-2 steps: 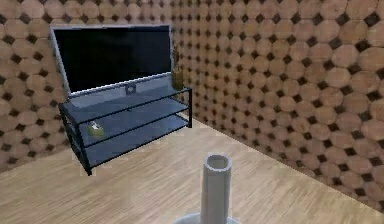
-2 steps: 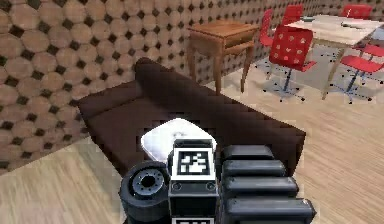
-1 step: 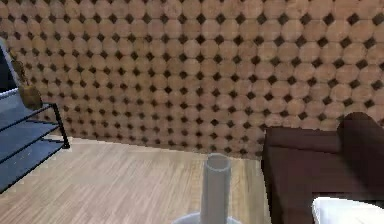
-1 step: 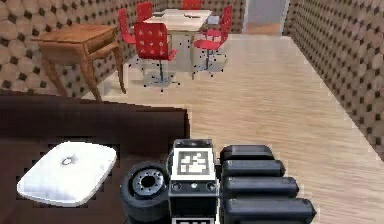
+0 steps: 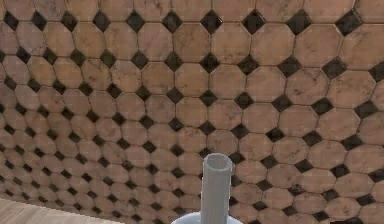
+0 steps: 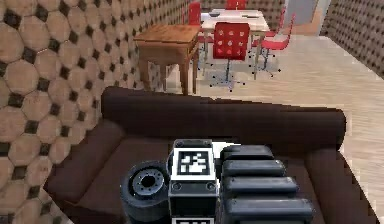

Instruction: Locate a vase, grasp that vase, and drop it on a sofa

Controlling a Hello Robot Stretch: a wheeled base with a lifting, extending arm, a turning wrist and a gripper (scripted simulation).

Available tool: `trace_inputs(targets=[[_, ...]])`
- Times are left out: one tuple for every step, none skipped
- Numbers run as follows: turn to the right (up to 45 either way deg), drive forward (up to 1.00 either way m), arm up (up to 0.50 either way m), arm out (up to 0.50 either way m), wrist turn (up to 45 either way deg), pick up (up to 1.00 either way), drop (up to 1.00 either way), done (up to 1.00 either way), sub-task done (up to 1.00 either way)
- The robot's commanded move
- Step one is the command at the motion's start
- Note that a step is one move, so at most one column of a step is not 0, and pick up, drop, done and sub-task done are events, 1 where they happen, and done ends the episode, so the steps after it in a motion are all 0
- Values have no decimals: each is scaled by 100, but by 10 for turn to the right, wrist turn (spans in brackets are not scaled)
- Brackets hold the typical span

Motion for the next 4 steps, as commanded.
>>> trace_inputs(targets=[[450,0,0,0,0,0,0,0,0],[450,0,0,0,0,0,0,0,0],[120,0,0,0,0,0,0,0,0],[-450,0,0,0,0,0,0,0,0]])
